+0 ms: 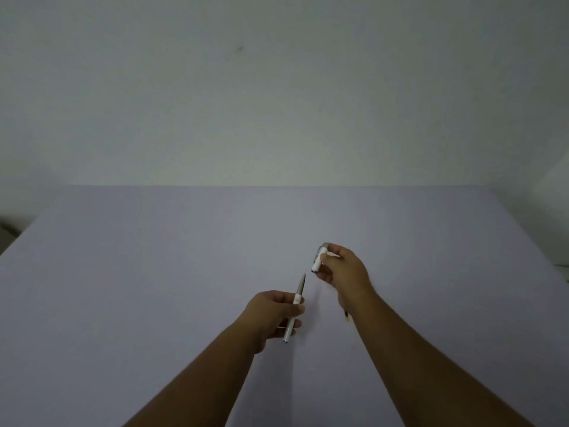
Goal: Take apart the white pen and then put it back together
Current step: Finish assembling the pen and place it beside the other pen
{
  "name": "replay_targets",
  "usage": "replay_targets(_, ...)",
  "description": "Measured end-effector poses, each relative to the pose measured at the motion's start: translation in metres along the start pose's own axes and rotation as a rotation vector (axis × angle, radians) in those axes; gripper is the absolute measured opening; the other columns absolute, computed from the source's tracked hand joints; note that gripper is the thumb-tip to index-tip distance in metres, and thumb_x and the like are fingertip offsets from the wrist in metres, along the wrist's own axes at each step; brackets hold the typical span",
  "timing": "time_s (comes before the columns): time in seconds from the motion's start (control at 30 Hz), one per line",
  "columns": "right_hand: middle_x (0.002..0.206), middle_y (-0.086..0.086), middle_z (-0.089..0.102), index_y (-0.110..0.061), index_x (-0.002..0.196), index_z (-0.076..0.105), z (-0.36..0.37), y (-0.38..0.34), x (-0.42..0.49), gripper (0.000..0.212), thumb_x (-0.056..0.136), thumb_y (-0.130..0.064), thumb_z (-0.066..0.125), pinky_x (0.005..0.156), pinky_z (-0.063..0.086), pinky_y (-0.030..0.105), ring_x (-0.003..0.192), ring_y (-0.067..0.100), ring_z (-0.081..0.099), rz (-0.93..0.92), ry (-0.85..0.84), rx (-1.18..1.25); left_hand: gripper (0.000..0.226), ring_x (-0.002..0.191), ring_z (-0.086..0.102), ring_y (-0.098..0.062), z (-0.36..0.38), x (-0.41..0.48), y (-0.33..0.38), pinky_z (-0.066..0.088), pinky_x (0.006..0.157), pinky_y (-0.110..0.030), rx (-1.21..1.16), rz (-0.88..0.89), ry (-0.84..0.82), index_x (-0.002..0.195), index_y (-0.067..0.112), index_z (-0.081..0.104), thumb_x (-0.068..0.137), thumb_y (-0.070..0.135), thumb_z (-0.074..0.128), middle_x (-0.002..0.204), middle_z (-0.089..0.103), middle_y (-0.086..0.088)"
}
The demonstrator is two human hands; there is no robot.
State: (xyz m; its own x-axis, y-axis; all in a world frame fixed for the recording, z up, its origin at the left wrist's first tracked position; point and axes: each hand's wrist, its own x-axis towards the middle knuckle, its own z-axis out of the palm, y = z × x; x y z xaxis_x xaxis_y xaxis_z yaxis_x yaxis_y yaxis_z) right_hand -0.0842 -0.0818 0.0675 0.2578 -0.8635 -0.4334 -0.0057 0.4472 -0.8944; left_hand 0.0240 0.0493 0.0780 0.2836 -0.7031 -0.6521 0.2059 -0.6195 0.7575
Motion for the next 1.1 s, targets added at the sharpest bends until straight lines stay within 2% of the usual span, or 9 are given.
replay_targets(0.2,0.098,0.020,0.066,-0.006,0.113,0.062,-0.004,-0.016,-0.026,0.026,0.088,0.000,0.055,0.067,0.056,0.030,0.078,0.025,0.067,0.004,-0.122,-0.013,0.014,0.071,0.070,-0.020,0.007,-0.014,0.006,0.059,0.063,-0.030,0.030,0.041,-0.026,0.093,0.013,0.074,0.079,0.010,0.071,0.086,0.073,-0.011)
replay_targets(0.3,0.093,0.018,0.067,-0.004,0.114,0.061,-0.007,-0.015,-0.038,0.027,0.088,0.001,0.055,0.068,0.056,0.031,0.075,0.024,0.067,0.003,-0.188,-0.057,0.017,0.070,0.069,-0.021,0.010,-0.021,0.007,0.059,0.064,-0.031,0.015,0.056,-0.030,0.096,0.009,0.073,0.079,0.009,0.072,0.084,0.072,-0.011)
replay_targets(0.5,0.085,0.012,0.069,-0.008,0.106,0.060,-0.007,-0.005,-0.053,0.022,0.087,-0.001,0.053,0.065,0.057,0.029,0.072,0.021,0.068,-0.003,-0.221,-0.165,0.011,0.065,0.068,-0.023,0.012,-0.023,0.006,0.060,0.065,-0.034,0.006,0.060,0.004,0.090,0.006,0.072,0.079,0.004,0.070,0.077,0.069,-0.013)
replay_targets(0.67,0.083,0.007,0.067,-0.015,0.096,0.060,-0.009,-0.001,-0.058,0.017,0.088,-0.003,0.052,0.059,0.057,0.023,0.068,0.018,0.068,-0.029,-0.241,-0.251,0.009,0.068,0.067,-0.026,0.014,-0.021,-0.001,0.060,0.074,-0.040,-0.013,0.033,0.000,0.087,0.005,0.071,0.079,0.001,0.069,0.078,0.069,-0.015)
replay_targets(0.93,0.083,0.008,0.070,-0.018,0.093,0.061,-0.015,0.004,-0.053,0.019,0.089,-0.002,0.050,0.060,0.057,0.022,0.072,0.018,0.069,-0.033,-0.272,-0.241,0.008,0.061,0.068,-0.022,0.014,-0.017,-0.003,0.059,0.059,-0.031,-0.020,0.021,-0.030,0.084,0.006,0.073,0.079,0.001,0.069,0.075,0.070,-0.013)
replay_targets(1.1,0.083,0.005,0.071,-0.017,0.099,0.062,-0.015,0.012,-0.042,0.016,0.088,-0.007,0.056,0.058,0.056,0.020,0.065,0.014,0.071,-0.011,-0.261,-0.226,0.008,0.064,0.069,-0.022,0.014,-0.007,-0.006,0.060,0.061,-0.032,-0.049,-0.011,-0.029,0.085,0.007,0.072,0.079,0.003,0.070,0.077,0.070,-0.013)
